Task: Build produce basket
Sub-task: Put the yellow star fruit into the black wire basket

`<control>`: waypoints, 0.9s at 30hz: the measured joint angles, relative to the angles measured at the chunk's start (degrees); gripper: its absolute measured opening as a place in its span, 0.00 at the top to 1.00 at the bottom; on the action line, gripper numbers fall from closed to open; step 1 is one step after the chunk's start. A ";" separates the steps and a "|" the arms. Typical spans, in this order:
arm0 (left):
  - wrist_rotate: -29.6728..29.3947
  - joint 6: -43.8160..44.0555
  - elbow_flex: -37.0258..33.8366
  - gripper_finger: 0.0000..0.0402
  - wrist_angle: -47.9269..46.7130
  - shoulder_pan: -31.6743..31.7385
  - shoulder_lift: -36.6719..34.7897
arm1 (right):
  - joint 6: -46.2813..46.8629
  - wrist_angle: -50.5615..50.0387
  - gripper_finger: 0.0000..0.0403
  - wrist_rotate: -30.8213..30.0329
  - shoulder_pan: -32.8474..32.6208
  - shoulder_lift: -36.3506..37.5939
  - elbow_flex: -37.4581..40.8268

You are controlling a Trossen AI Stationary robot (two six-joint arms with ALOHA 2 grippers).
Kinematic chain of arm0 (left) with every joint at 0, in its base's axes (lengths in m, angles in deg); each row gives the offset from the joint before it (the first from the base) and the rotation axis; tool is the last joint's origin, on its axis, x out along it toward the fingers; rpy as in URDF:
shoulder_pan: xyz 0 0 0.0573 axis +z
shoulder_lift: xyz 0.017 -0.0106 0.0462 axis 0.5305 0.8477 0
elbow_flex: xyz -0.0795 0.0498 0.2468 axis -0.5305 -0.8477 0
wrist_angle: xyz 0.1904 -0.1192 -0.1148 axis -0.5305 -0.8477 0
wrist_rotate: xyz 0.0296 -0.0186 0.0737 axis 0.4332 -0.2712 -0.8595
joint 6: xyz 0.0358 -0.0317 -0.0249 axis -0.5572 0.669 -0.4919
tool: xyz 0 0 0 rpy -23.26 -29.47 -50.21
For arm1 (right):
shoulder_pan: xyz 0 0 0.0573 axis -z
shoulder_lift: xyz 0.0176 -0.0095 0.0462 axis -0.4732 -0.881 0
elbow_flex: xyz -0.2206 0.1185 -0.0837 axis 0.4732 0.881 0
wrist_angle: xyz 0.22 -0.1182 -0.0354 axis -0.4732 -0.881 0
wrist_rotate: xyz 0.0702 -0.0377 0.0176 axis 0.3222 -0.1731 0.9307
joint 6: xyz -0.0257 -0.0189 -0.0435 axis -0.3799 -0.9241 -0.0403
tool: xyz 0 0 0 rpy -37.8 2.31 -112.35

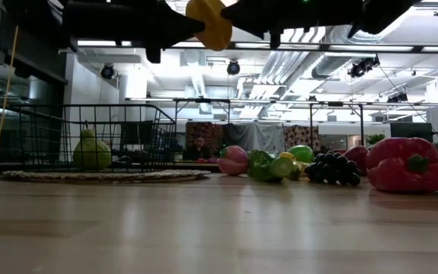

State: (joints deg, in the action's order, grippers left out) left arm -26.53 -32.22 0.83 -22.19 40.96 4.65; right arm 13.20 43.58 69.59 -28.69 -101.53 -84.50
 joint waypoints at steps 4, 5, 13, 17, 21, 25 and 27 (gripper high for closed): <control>-0.35 -0.05 -0.16 0.97 -4.57 0.61 -3.46 | -0.81 -3.45 0.61 -2.65 -0.07 1.36 0.00; -0.55 -0.37 -0.21 0.97 -6.48 0.84 -4.58 | -1.31 -4.64 0.58 -3.32 -0.07 1.61 0.00; -6.38 -2.95 -0.29 0.97 -23.79 0.95 -14.64 | -3.21 -16.49 0.40 -5.10 -0.05 5.80 0.00; -6.58 -2.93 -0.29 0.97 -32.71 0.95 -20.95 | -3.21 -25.87 0.39 -5.25 -0.05 9.61 0.00; -6.56 -1.95 -0.31 0.97 -40.15 0.95 -26.64 | -2.68 -35.01 0.39 -5.02 -0.11 12.57 0.00; -6.51 -0.77 -0.40 0.97 -45.02 0.95 -30.10 | -1.32 -40.95 0.40 -5.03 -0.11 13.83 0.00; -6.48 -0.58 -1.58 0.97 -44.22 0.95 -31.35 | -1.25 -41.99 0.40 -5.03 -0.11 13.95 0.00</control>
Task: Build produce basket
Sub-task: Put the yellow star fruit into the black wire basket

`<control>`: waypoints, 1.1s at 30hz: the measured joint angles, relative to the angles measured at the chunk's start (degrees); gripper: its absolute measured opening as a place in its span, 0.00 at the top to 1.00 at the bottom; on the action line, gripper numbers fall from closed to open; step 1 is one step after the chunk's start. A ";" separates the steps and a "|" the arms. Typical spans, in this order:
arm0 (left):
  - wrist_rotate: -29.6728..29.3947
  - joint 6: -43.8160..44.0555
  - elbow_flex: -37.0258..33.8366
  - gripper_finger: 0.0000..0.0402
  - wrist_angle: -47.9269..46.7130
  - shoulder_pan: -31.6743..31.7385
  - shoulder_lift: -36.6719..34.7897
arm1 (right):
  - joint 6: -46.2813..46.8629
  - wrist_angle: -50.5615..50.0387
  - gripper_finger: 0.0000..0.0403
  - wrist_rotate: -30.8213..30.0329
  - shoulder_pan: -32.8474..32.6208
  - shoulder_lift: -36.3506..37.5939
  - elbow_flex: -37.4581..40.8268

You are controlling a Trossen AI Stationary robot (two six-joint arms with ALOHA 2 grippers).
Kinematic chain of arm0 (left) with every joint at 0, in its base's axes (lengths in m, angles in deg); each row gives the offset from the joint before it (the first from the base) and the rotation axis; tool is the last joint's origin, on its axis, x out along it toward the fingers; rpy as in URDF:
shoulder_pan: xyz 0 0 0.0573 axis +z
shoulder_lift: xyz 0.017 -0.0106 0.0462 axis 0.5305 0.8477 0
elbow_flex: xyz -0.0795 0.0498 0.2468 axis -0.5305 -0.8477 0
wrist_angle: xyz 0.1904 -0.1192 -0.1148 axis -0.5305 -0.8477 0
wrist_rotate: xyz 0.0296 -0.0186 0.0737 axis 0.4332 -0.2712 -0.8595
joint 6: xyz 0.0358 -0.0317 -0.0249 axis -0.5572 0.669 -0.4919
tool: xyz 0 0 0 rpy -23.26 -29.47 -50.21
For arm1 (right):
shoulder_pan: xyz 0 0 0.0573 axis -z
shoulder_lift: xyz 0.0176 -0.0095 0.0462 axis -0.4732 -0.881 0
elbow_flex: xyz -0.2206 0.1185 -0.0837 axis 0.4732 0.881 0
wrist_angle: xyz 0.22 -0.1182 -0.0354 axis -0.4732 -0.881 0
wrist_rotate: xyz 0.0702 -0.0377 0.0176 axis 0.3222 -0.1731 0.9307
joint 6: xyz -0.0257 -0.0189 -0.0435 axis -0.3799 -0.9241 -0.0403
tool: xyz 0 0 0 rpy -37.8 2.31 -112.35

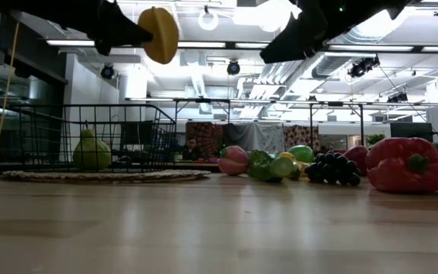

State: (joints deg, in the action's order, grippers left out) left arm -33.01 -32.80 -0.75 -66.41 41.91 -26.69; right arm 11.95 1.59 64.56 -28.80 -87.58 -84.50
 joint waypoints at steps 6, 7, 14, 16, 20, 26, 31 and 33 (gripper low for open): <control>-0.22 -0.26 -4.51 0.97 3.56 2.44 -4.14 | -1.59 5.20 0.40 -3.14 0.26 1.43 4.68; 0.24 -0.27 -4.95 0.97 3.60 3.10 -4.91 | -1.83 6.61 0.40 -4.24 0.49 2.32 6.10; 9.56 -0.67 -5.33 0.97 1.93 5.69 -6.88 | -1.50 16.92 0.40 4.04 2.22 13.47 15.02; 11.46 -1.22 -5.33 0.97 2.19 5.91 -6.57 | -1.49 20.82 0.40 8.19 2.23 15.88 17.15; 11.68 -1.33 -5.33 0.97 2.60 5.91 -5.63 | -1.51 25.43 0.40 10.34 2.03 18.43 19.54; 8.92 0.03 -5.33 0.97 5.64 5.88 -4.50 | -1.50 25.12 0.40 10.06 2.05 18.43 19.61; -8.32 4.23 -5.31 0.97 5.21 5.96 -1.75 | -1.49 25.15 0.40 7.11 2.05 18.43 19.63; -15.41 6.13 -5.31 0.97 3.37 6.68 0.19 | -0.89 25.34 0.40 6.70 2.05 18.30 19.61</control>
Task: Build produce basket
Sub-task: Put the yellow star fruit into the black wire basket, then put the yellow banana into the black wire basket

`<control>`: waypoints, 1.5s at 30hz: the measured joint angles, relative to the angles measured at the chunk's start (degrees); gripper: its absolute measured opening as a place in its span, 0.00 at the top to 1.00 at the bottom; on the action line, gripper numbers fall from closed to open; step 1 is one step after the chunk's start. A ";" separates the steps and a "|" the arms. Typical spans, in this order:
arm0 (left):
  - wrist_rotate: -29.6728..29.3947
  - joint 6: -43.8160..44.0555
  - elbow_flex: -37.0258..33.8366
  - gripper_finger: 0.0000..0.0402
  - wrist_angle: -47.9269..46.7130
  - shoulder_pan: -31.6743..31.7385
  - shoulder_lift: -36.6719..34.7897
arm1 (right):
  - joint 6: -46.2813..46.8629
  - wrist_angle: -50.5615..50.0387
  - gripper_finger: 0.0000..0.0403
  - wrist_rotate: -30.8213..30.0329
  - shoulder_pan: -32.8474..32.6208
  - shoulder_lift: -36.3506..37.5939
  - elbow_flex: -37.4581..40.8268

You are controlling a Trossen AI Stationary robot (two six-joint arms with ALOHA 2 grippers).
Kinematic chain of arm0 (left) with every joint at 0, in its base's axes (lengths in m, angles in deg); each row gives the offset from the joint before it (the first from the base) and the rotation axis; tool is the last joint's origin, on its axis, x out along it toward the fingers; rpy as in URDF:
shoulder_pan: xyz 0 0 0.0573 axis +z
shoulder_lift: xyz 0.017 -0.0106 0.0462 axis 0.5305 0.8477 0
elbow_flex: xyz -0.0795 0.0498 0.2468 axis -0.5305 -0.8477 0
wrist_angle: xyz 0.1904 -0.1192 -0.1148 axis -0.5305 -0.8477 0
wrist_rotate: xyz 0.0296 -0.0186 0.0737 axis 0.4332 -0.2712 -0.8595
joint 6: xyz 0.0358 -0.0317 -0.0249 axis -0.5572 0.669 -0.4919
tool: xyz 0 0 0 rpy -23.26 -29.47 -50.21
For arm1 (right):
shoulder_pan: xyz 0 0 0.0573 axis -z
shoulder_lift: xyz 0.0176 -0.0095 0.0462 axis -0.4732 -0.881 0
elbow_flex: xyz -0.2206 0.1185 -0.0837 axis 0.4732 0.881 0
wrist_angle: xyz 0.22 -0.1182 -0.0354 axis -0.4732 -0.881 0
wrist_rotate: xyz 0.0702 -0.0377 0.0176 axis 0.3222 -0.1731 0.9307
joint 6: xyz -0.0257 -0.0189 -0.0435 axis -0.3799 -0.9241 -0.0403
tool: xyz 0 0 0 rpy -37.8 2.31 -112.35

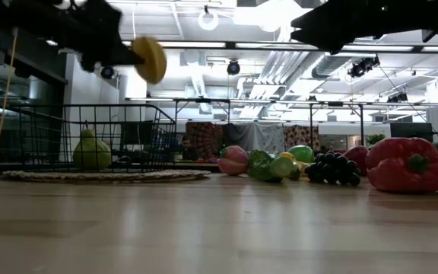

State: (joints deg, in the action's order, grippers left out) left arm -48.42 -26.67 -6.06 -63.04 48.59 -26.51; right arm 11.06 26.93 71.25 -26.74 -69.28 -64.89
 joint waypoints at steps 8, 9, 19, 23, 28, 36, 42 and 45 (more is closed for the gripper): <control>-1.09 9.11 4.14 0.97 -12.38 10.32 12.00 | 0.62 0.42 0.40 -0.01 0.02 -0.25 0.02; -0.33 10.16 4.59 0.97 -13.93 11.74 13.75 | 0.59 0.40 0.40 -0.01 0.02 -0.25 0.02; 6.04 14.66 6.34 0.96 -16.33 20.27 26.13 | 0.47 0.38 0.40 -0.03 0.02 -0.25 0.02; 6.04 13.74 6.34 0.91 -15.89 20.57 27.04 | 0.47 0.38 0.40 -0.03 0.02 -0.25 0.02; 4.95 14.65 6.36 0.82 -15.93 20.42 27.02 | 0.91 0.38 0.40 -0.05 0.02 -0.25 0.02; 4.88 14.42 6.36 0.63 -14.98 20.44 26.72 | 1.06 0.38 0.40 -0.05 0.02 -0.25 0.02; 6.54 13.59 6.36 0.54 -14.85 20.44 23.95 | 1.06 0.38 0.40 -0.05 0.02 -0.25 0.02; 8.21 13.55 6.36 0.52 -15.14 20.44 21.23 | 1.08 0.35 0.40 -0.06 0.03 -0.25 0.02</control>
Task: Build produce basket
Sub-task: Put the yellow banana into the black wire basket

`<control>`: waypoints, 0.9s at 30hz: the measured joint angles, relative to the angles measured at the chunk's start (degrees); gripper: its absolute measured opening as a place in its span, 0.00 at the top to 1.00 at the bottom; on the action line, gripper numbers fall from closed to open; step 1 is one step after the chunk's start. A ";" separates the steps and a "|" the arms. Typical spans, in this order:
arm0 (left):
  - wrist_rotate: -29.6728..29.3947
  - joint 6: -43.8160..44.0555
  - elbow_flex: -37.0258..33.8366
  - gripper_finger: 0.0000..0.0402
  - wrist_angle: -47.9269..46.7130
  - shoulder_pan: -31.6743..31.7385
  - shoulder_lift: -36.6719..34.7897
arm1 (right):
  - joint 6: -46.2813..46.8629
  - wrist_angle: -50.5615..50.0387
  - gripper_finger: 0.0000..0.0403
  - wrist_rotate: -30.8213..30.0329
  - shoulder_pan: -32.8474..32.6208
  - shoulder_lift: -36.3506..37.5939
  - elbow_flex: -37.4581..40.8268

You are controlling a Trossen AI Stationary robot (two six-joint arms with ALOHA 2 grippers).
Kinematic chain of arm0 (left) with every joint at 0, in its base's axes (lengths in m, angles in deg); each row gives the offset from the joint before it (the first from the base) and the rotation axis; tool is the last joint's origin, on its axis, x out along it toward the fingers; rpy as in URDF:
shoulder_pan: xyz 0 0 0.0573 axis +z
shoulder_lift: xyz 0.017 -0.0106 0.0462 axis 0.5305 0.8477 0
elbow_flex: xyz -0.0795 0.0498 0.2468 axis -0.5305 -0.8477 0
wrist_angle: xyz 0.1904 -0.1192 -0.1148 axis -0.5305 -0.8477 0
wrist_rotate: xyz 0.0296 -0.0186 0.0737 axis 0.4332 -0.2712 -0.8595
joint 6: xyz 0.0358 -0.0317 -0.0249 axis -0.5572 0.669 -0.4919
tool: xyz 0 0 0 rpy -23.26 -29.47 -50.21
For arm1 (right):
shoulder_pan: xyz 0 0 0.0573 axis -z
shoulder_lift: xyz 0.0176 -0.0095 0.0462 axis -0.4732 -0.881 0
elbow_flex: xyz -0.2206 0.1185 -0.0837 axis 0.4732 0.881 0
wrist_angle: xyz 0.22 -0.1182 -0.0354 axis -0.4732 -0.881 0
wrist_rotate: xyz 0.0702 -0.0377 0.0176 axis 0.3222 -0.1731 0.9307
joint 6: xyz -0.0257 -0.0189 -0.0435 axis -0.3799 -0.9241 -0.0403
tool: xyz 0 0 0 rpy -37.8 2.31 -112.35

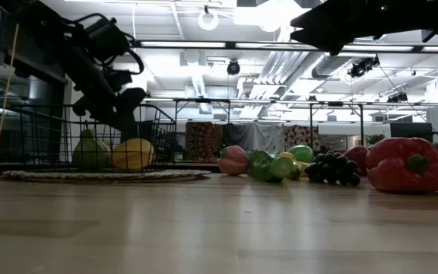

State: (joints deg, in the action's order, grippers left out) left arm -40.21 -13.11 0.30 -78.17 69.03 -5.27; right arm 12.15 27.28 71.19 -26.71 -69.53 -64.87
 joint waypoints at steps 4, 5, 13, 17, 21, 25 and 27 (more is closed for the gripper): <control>4.85 0.02 0.00 0.51 0.20 -0.36 -4.73 | 0.00 0.00 0.40 -0.01 0.00 0.00 0.00; 6.16 -0.02 0.00 0.51 0.72 -0.81 -6.11 | 0.00 0.00 0.40 -0.01 0.01 0.00 0.00; 21.70 -12.89 -4.27 0.51 21.10 -10.35 -16.70 | 1.51 0.00 0.40 0.01 0.00 0.00 0.00; 34.35 -21.12 -8.04 0.51 32.82 -15.93 -19.36 | 1.49 0.00 0.40 0.01 0.01 0.00 0.00; 35.35 -23.01 -9.11 0.51 38.11 -19.36 -20.87 | 1.46 0.00 0.40 0.01 0.01 0.00 0.00; 32.96 -24.46 -9.14 0.51 38.07 -19.82 -21.21 | 1.44 0.00 0.40 0.01 0.01 0.00 0.00; 31.33 -24.46 -9.14 0.51 37.99 -19.80 -21.21 | 1.42 0.00 0.40 -0.36 -0.01 -0.01 0.00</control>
State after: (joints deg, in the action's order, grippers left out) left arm -8.88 -37.58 -8.84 -40.18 49.24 -26.49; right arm 13.57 27.28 70.84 -26.72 -69.54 -64.87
